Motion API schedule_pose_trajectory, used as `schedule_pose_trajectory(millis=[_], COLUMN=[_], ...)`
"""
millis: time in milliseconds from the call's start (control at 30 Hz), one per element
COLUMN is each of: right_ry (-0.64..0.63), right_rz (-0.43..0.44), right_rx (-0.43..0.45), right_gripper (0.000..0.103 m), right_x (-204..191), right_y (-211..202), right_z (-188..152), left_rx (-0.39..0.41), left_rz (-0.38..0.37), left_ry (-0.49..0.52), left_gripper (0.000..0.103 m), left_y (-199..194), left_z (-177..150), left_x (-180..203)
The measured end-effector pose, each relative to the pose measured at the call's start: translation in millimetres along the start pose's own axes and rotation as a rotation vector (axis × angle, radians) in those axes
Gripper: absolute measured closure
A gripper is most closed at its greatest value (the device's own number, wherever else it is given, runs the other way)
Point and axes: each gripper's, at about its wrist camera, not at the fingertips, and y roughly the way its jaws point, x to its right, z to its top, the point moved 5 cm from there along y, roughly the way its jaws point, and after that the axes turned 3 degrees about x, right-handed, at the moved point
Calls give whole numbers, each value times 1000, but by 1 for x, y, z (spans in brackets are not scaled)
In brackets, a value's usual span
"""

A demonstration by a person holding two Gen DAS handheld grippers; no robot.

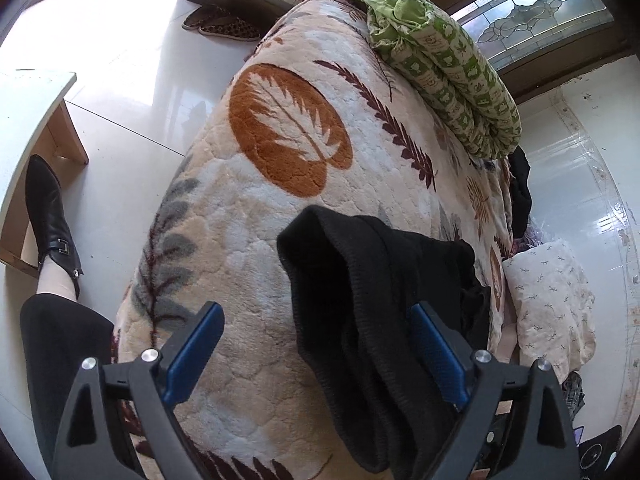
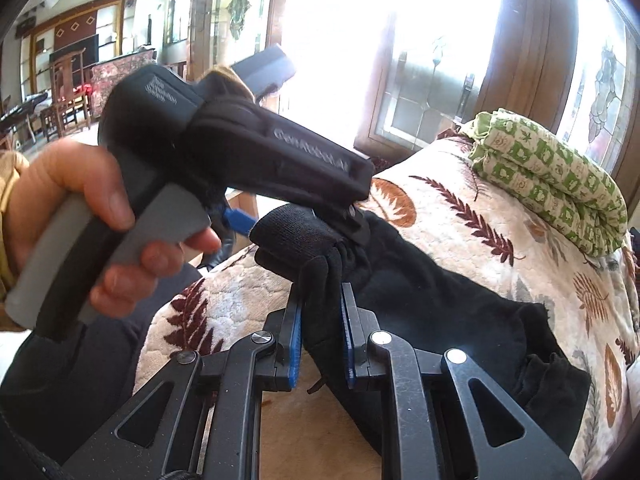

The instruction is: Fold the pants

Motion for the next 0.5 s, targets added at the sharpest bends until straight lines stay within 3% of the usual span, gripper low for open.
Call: schedule_pose_trajectory(millis=[67, 200, 267, 333, 500], right_ry=[-1, -7, -6, -9, -5], right_rz=[0, 1, 5, 8, 13], right_rx=[0, -4, -9, -12, -8], right_gripper=[88, 88, 88, 88, 88], right_x=[0, -3, -3, -4, -1], right_y=[0, 0, 2, 2, 2], right_z=[0, -3, -5, -6, -6], left_rx=[-10, -34, -35, -30, -30], left_rz=[-30, -51, -39, -31, -3], left_ry=[-3, -38, -41, -15, 3], left_gripper=[19, 49, 54, 66, 66], left_y=[5, 16, 17, 15, 7], left_z=[0, 1, 0, -1, -1], left_x=[5, 5, 5, 7, 11])
